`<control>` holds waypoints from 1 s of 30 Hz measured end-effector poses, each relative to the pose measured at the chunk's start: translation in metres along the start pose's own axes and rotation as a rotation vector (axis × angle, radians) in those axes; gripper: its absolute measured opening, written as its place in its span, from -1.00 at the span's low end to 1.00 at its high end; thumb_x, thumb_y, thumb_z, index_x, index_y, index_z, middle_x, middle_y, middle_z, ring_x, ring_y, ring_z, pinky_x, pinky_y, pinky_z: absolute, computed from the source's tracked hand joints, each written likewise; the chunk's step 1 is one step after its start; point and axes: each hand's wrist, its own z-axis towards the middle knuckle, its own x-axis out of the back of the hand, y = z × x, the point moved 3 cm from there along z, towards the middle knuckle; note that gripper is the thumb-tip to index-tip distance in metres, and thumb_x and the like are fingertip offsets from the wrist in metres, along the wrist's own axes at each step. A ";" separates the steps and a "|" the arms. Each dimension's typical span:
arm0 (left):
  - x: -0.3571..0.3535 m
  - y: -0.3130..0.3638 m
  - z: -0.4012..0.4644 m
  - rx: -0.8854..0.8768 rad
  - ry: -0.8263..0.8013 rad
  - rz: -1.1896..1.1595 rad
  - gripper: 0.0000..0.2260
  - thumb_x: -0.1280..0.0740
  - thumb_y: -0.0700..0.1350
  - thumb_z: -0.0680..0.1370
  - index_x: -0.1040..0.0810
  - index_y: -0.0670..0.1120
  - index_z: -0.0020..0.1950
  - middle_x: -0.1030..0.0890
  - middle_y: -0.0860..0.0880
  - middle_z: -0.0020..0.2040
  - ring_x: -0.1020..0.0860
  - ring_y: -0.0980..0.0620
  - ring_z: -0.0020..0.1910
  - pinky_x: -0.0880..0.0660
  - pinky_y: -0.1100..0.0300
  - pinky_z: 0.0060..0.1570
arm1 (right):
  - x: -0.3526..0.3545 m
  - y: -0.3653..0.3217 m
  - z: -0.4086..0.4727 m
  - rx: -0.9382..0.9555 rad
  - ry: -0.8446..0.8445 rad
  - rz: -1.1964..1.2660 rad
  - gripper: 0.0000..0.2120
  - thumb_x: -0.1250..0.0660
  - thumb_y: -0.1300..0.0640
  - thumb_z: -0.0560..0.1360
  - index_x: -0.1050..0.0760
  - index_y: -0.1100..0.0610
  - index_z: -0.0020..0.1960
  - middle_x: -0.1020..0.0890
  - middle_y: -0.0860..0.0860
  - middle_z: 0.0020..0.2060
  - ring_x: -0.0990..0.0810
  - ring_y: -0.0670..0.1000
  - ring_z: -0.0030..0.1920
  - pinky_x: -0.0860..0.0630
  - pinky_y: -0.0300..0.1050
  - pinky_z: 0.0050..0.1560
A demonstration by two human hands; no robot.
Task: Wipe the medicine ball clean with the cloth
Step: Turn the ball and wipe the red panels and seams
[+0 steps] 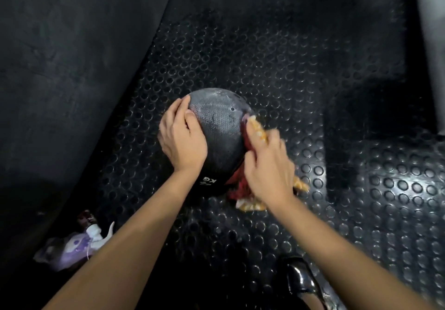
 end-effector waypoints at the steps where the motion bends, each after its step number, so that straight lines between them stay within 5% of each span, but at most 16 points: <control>1: 0.001 -0.001 0.003 0.011 -0.007 -0.009 -0.63 -0.06 -0.02 0.60 -0.47 0.11 0.35 -0.41 0.16 0.39 -0.32 0.06 0.38 -0.23 -0.05 0.38 | -0.001 -0.005 -0.011 0.041 -0.047 -0.003 -0.48 -0.09 0.05 0.55 -0.11 -0.11 0.50 -0.26 -0.02 0.03 -0.33 -0.02 0.06 -0.38 -0.12 -0.20; 6: 0.001 0.000 0.007 0.012 -0.017 -0.010 -0.62 -0.05 0.01 0.59 -0.49 0.12 0.34 -0.41 0.16 0.38 -0.32 0.08 0.37 -0.23 -0.01 0.37 | 0.009 0.004 -0.006 -0.111 -0.095 0.376 -0.62 0.15 -0.12 0.61 -0.28 -0.17 0.33 -0.40 -0.13 0.07 -0.39 -0.09 0.09 -0.30 -0.09 -0.02; 8: 0.001 -0.001 0.007 0.013 -0.015 -0.012 -0.61 -0.05 0.02 0.58 -0.48 0.13 0.34 -0.41 0.16 0.39 -0.31 0.07 0.37 -0.23 -0.03 0.37 | 0.010 0.013 -0.001 -0.226 -0.060 0.588 -0.77 0.02 0.03 0.63 -0.24 -0.11 0.27 -0.47 -0.11 0.11 -0.44 -0.09 0.01 -0.31 -0.13 -0.04; 11: 0.000 -0.001 0.007 0.006 -0.021 -0.017 -0.63 -0.07 0.00 0.59 -0.49 0.12 0.34 -0.42 0.15 0.38 -0.32 0.06 0.37 -0.23 -0.03 0.37 | 0.002 0.032 -0.001 -0.412 -0.048 0.758 -0.65 -0.22 0.19 0.56 -0.20 0.00 0.27 -0.52 -0.02 -0.05 -0.48 -0.08 -0.23 -0.42 -0.32 -0.24; 13: 0.000 0.000 0.008 0.006 -0.020 -0.019 -0.63 -0.07 0.00 0.58 -0.49 0.12 0.33 -0.42 0.15 0.38 -0.31 0.06 0.37 -0.23 -0.02 0.38 | -0.004 0.048 0.003 -0.637 -0.085 0.876 -0.69 -0.37 0.20 0.48 -0.42 0.16 0.20 -0.59 0.03 -0.12 -0.55 -0.04 -0.22 -0.51 -0.18 -0.16; 16: 0.000 -0.002 0.009 0.018 -0.022 -0.008 -0.65 -0.09 0.00 0.60 -0.48 0.14 0.34 -0.41 0.17 0.39 -0.30 0.09 0.38 -0.22 -0.02 0.38 | 0.001 0.063 0.007 -0.794 -0.066 0.920 -0.91 -0.43 0.20 0.41 -0.55 0.21 -0.20 -0.61 0.14 -0.30 -0.57 0.08 -0.28 -0.54 0.04 -0.19; 19: 0.000 -0.003 0.009 0.018 -0.027 -0.014 -0.66 -0.10 0.00 0.61 -0.48 0.14 0.34 -0.41 0.18 0.38 -0.30 0.09 0.38 -0.23 -0.03 0.38 | 0.016 0.070 0.013 -0.792 0.221 0.915 -0.84 -0.38 0.13 0.40 -0.45 0.12 -0.31 -0.52 0.03 -0.40 -0.47 0.03 -0.36 -0.37 -0.11 -0.32; 22: 0.001 -0.003 0.009 0.019 -0.030 -0.003 -0.66 -0.10 0.00 0.61 -0.48 0.14 0.34 -0.41 0.18 0.38 -0.30 0.09 0.38 -0.23 -0.03 0.38 | 0.030 0.072 0.018 -0.785 0.389 1.003 -0.81 -0.39 0.03 0.34 -0.39 0.04 -0.33 -0.46 -0.01 -0.40 -0.44 0.02 -0.32 -0.35 -0.08 -0.25; 27: -0.001 0.001 0.008 0.008 -0.031 0.017 -0.67 -0.12 -0.01 0.61 -0.47 0.14 0.35 -0.40 0.17 0.39 -0.30 0.07 0.39 -0.23 -0.06 0.38 | 0.016 0.034 0.021 -0.514 0.162 1.039 -0.84 -0.48 0.10 0.37 -0.52 0.13 -0.20 -0.59 0.04 -0.34 -0.53 -0.03 -0.33 -0.46 -0.17 -0.29; 30: -0.002 0.003 0.005 -0.018 -0.032 0.027 -0.63 -0.08 0.03 0.58 -0.47 0.13 0.35 -0.41 0.16 0.39 -0.30 0.06 0.38 -0.24 -0.06 0.37 | 0.005 0.011 0.020 -0.306 0.087 0.876 -0.68 -0.53 -0.10 0.26 -0.55 0.12 -0.25 -0.60 0.01 -0.28 -0.54 -0.06 -0.26 -0.49 -0.06 -0.17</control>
